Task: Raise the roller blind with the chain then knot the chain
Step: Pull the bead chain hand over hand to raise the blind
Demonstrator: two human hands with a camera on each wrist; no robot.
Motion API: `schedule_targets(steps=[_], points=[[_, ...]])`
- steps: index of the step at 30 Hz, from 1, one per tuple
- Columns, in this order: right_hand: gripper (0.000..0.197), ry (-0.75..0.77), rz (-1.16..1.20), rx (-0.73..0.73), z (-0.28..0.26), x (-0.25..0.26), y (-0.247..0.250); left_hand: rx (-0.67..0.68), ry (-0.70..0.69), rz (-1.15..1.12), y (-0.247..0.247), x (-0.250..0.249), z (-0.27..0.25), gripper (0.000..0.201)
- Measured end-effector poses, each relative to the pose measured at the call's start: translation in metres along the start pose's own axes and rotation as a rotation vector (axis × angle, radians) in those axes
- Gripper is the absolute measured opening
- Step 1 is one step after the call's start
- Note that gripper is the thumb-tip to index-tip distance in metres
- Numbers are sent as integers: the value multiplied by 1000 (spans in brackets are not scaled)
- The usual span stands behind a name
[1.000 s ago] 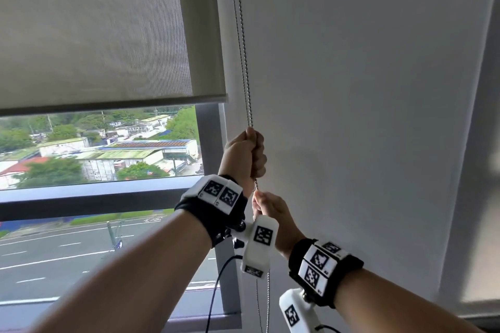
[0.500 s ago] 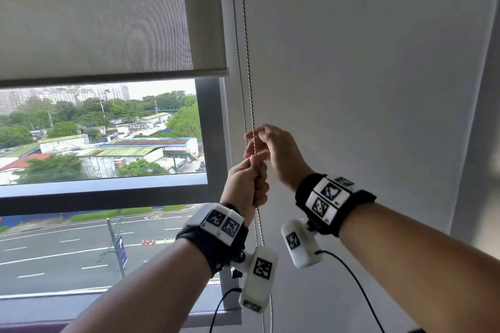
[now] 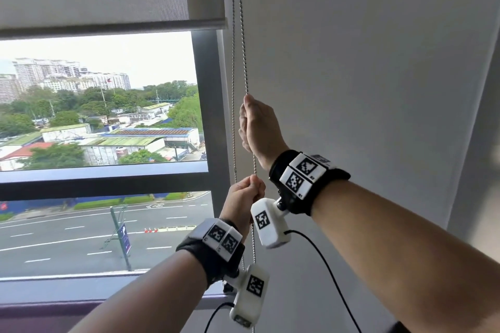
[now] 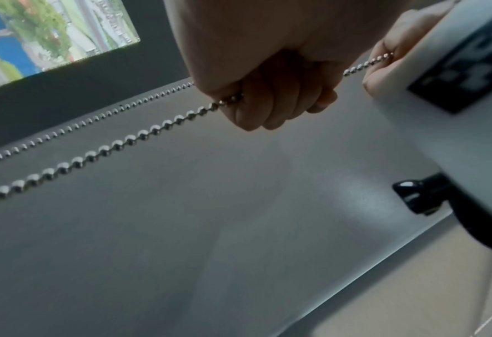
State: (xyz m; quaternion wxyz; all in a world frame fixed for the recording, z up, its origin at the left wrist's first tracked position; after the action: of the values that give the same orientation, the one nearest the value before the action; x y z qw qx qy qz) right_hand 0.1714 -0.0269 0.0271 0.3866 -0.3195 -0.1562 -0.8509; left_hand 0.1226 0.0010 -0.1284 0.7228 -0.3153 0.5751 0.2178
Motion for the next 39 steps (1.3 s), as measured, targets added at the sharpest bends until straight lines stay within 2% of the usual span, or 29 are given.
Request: schedule_targets(steps=[6, 10, 13, 17, 21, 26, 33, 37, 39], points=[[44, 26, 19, 11, -17, -12, 5, 6, 41, 61, 18, -1, 10, 43], [41, -10, 37, -15, -30, -35, 13, 29, -47, 23, 17, -39, 21, 52], [43, -42, 35, -42, -40, -56, 17, 86, -91, -46, 2, -77, 25, 54], [44, -61, -9, -6, -54, -67, 14, 180, -82, -133, -27, -115, 28, 52], [41, -112, 101, -20, -76, -70, 16, 170, -65, -231, -45, -132, 29, 47], [51, -152, 151, 25, -107, -89, 15, 112, -97, -111, -45, -114, 24, 45], [42, -225, 122, 138, -149, -120, 15, 71, -122, -112, -33, -65, 16, 49], [52, -153, -22, 174, -132, -103, 27, 71, -102, -152, -22, -55, 15, 49], [47, -126, -48, 129, -110, -91, 33, 58, -105, -172, -17, -52, 13, 49]])
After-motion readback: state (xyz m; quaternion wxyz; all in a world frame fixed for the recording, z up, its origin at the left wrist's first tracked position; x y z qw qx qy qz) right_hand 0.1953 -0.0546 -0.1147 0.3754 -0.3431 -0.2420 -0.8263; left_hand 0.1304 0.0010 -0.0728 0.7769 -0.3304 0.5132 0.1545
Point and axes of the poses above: each hand's wrist, its own z-axis towards the middle knuckle, its own y-axis out of the back of the hand, x = y × z, the point moved 10 cm from there along z, towards the middle knuckle, and after that the axes turned 7 degrees about y, right-handed, at the moved point
